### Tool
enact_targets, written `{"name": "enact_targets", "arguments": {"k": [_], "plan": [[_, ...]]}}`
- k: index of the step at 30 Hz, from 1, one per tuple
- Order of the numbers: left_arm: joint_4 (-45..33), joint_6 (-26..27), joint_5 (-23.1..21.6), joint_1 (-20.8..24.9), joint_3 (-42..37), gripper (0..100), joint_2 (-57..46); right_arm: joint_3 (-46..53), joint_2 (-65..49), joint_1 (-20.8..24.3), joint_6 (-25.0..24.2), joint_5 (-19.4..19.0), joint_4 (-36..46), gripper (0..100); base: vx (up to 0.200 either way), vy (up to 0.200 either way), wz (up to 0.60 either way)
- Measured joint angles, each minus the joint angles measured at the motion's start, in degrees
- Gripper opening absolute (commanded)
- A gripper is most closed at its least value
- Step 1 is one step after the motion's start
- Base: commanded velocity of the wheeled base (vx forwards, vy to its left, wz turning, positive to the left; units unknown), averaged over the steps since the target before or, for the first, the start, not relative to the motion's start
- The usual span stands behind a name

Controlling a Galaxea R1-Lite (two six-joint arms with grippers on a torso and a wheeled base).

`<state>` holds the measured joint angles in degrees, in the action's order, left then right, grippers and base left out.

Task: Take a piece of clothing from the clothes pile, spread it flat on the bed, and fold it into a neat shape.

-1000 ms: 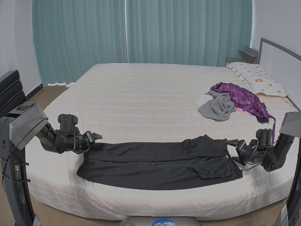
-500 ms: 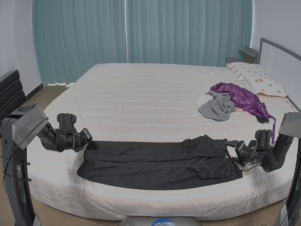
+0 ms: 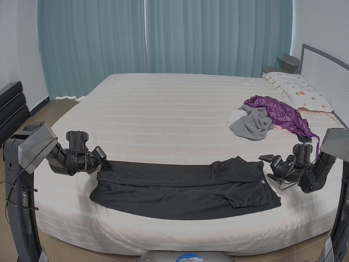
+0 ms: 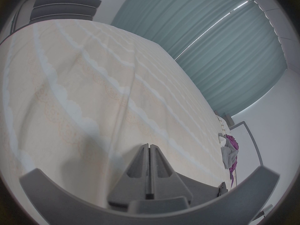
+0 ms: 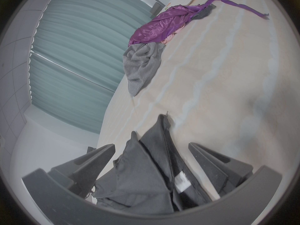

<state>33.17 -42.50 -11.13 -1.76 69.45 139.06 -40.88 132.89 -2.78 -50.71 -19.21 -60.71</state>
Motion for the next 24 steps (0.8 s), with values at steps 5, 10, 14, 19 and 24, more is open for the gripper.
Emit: {"name": "enact_targets", "arguments": {"k": [5, 10, 14, 19, 24], "plan": [[0.2, 0.0, 0.0, 0.0, 0.6, 0, 0.7, -4.2, 2.2, 0.6, 0.1, 2.1, 0.8, 100, 0.0, 0.0, 0.0], [0.2, 0.0, 0.0, -0.1, 0.8, 0, 1.2, -7.1, 4.5, 1.4, 0.2, 3.5, 0.9, 100, 0.0, 0.0, 0.0], [0.2, 0.0, 0.0, -0.1, 0.8, 0, 1.4, -8.9, 5.9, 1.7, 0.2, 4.7, 0.7, 0, 0.0, 0.0, 0.0], [0.2, 0.0, 0.0, 0.0, 0.8, 0, 1.6, -10.5, 7.1, 1.8, 0.2, 6.5, 0.2, 0, 0.0, 0.0, 0.0], [0.3, 0.1, 0.0, 0.0, 0.8, 0, 1.7, -12.3, 8.0, 1.3, 0.0, 8.6, -0.1, 0, 0.0, 0.0, 0.0]]}}
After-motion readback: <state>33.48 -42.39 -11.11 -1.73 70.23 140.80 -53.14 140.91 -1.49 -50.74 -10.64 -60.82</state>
